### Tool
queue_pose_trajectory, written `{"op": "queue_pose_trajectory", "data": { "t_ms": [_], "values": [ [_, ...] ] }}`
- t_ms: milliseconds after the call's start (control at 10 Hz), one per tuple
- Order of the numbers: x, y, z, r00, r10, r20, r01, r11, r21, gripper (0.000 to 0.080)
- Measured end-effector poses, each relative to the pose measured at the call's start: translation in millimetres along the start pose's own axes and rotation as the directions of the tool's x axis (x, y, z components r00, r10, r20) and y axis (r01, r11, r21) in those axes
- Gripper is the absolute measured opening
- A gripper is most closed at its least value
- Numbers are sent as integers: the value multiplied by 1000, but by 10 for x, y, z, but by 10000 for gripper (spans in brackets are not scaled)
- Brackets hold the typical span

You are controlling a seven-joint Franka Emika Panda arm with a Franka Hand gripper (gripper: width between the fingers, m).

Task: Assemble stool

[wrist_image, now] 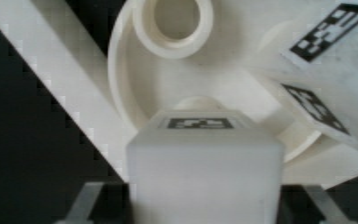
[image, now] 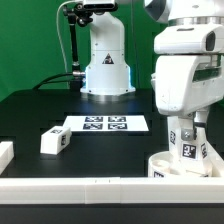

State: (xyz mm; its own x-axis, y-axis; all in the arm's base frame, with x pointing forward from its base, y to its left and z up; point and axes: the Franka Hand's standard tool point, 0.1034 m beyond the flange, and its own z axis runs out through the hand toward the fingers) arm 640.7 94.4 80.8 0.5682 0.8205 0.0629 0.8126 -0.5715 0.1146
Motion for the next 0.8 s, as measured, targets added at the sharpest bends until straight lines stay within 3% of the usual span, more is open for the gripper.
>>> {"op": "queue_pose_trajectory", "data": {
  "t_ms": [400,800],
  "values": [
    [0,0,-1,999,38,0,-38,999,0,340],
    [1,-2,0,949,315,0,-315,949,1,340]
  ]
}}
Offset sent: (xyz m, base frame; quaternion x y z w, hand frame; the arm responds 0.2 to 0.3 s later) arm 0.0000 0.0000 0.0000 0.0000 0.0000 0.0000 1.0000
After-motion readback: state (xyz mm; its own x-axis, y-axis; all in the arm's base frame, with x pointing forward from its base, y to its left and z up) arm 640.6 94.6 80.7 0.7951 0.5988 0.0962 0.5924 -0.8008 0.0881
